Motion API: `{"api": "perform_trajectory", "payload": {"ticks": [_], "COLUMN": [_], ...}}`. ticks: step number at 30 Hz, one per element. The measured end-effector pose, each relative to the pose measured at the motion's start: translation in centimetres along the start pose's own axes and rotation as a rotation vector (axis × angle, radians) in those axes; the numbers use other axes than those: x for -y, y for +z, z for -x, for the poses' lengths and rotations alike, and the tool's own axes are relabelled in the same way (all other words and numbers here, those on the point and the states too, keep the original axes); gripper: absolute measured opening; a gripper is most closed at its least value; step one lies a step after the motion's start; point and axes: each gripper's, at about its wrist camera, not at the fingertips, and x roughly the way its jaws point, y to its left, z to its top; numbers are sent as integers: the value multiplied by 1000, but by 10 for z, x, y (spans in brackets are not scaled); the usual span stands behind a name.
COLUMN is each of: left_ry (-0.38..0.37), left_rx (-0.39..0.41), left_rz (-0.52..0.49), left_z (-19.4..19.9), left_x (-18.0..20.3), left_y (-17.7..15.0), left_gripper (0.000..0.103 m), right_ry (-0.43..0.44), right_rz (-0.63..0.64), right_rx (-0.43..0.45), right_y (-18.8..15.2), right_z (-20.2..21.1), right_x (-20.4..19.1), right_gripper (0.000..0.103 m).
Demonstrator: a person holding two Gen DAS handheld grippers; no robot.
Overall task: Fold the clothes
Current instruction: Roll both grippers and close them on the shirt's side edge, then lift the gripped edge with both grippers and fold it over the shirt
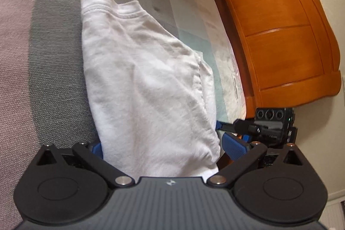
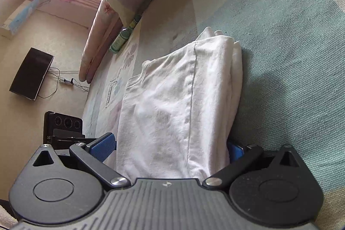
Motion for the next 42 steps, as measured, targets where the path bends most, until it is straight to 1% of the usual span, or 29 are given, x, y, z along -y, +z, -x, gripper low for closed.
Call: {"api": "perform_trajectory", "payload": {"ticks": [2,5,6,8,10,11,13,15,16,18,20,21,23,25,27,28,30,32,33,34,35,36,38,39,40,41,42], "left_ry": [14,-47,-50,-23,28,62,103,109,105,91,90,92,94,81,88,111,162,193,201,210,215,219,239,249,259,267,270], "left_rx": [-29,-41,-52,-83,-120,-135,-152,-144,-136,-116,-107,-101,-85,-77,-71,-69,-59,-45,-38,-30,-25,-21,-8,-2,5,12,19], "left_rz": [-15,71,85,62,25,18,10,15,22,39,27,16,10,23,10,-16,-62,-71,-64,-48,-47,-54,-75,-86,-95,-103,-107], "left_z": [-4,-8,-10,-11,-10,-9,-8,-12,-12,-12,-8,-5,0,1,1,0,1,5,8,10,10,10,9,8,7,5,5], "left_x": [4,-9,-9,-3,6,10,16,17,16,11,12,11,7,2,3,8,13,12,9,5,4,4,8,11,13,15,16], "left_y": [4,15,20,22,22,22,22,24,22,17,11,7,6,7,7,6,2,-1,-1,-1,-1,-2,-4,-5,-6,-8,-9], "left_gripper": [101,101,101,101,99,96,95,97,101,101,100,99,91,90,89,85,72,52,45,37,34,34,34,34,34,34,34], "right_ry": [0,0,-3,-11,-21,-21,-17,-11,-8,4,-1,-4,-1,-8,-28,-34,-42,-52,-59,-67,-76,-90,-123,-141,-161,-183,-209], "right_rz": [-1,0,1,1,1,-7,-17,-7,-1,-7,7,16,33,48,66,70,74,72,64,51,41,35,30,36,41,44,46], "right_rx": [4,22,27,29,3,-13,-36,-42,-46,-22,-21,-23,-21,-18,-21,-18,-12,-2,5,13,20,26,40,47,55,63,71], "right_y": [1,5,7,11,11,10,6,2,0,0,-2,-3,-5,-6,-7,-8,-9,-10,-11,-11,-12,-13,-16,-17,-18,-19,-21], "right_z": [0,-3,-5,-9,-9,-9,-7,-7,-7,-9,-9,-9,-8,-8,-10,-10,-10,-8,-6,-5,-4,-2,-1,-2,-3,-3,-3], "right_x": [1,0,0,-2,-3,-3,-4,-4,-5,-4,-6,-7,-6,-7,-10,-11,-11,-9,-8,-5,-2,-1,0,-1,-2,-2,-3], "right_gripper": [103,103,103,103,103,103,103,103,103,103,103,103,103,101,101,100,98,91,88,81,74,71,58,55,49,39,32]}}
